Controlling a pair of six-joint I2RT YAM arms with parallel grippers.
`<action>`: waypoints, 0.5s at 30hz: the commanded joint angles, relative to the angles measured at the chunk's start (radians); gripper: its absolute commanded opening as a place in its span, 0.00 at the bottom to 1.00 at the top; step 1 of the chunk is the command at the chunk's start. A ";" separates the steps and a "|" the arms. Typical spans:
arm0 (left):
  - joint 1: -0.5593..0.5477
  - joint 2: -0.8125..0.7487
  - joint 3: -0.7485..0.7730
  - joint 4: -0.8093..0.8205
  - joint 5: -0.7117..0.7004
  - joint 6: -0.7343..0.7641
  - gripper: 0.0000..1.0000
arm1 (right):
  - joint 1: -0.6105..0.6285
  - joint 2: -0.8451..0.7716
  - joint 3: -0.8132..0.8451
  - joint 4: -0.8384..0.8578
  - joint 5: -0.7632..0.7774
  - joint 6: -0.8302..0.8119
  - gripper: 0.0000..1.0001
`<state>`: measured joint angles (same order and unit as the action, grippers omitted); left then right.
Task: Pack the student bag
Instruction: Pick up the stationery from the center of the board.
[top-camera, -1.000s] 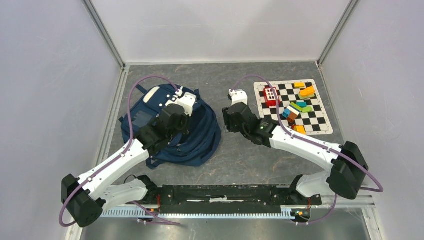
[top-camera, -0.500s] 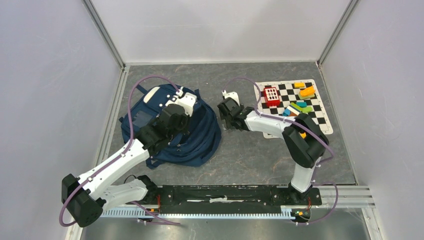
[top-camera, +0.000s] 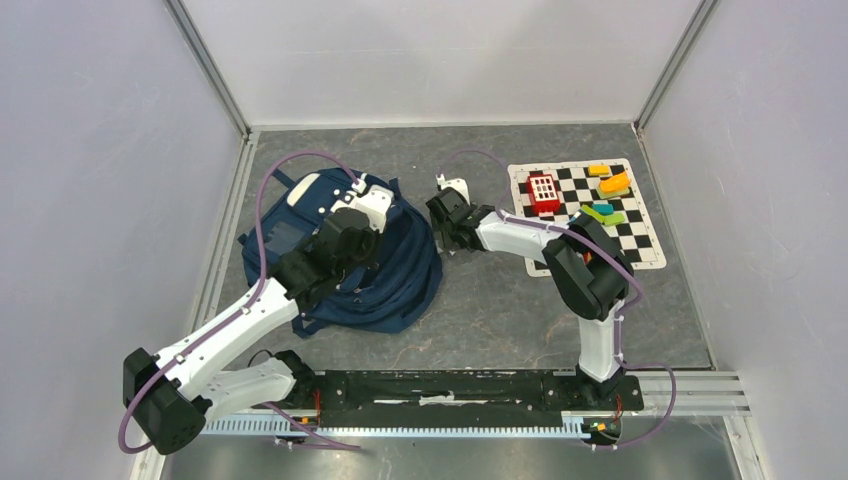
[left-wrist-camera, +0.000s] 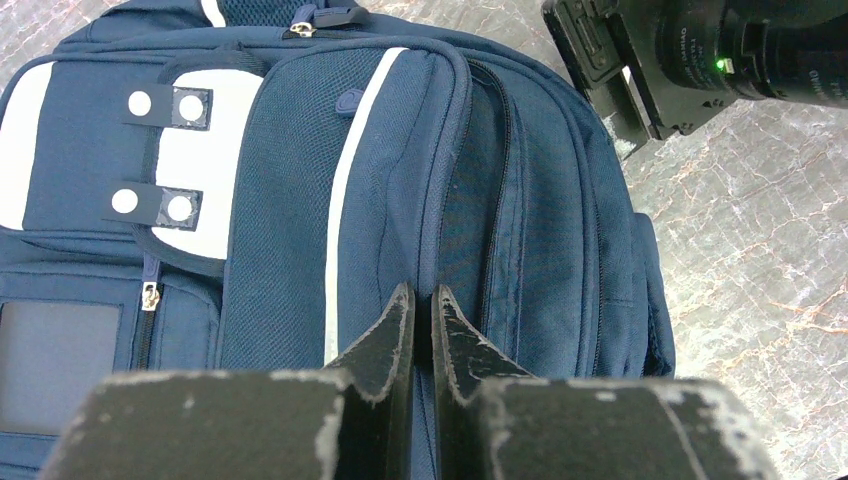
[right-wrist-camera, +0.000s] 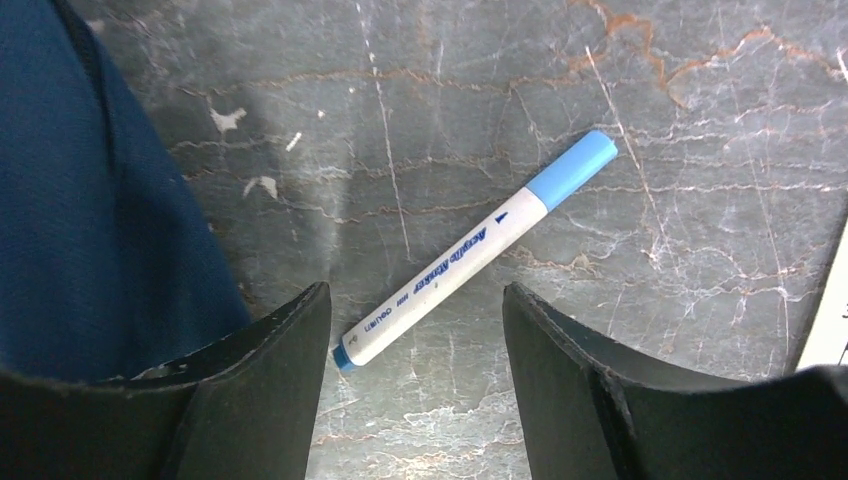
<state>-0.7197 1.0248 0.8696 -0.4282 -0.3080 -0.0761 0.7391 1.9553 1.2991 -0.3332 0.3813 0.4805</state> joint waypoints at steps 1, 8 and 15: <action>-0.005 -0.034 0.027 0.051 0.021 0.015 0.06 | -0.003 0.001 0.011 -0.021 0.027 0.025 0.68; -0.004 -0.038 0.025 0.051 0.020 0.015 0.06 | -0.006 -0.067 -0.102 -0.021 0.045 0.031 0.57; -0.005 -0.038 0.025 0.051 0.024 0.013 0.06 | -0.046 -0.147 -0.231 0.057 0.003 -0.008 0.52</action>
<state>-0.7197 1.0191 0.8696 -0.4286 -0.3084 -0.0761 0.7208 1.8423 1.1110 -0.3042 0.3992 0.5060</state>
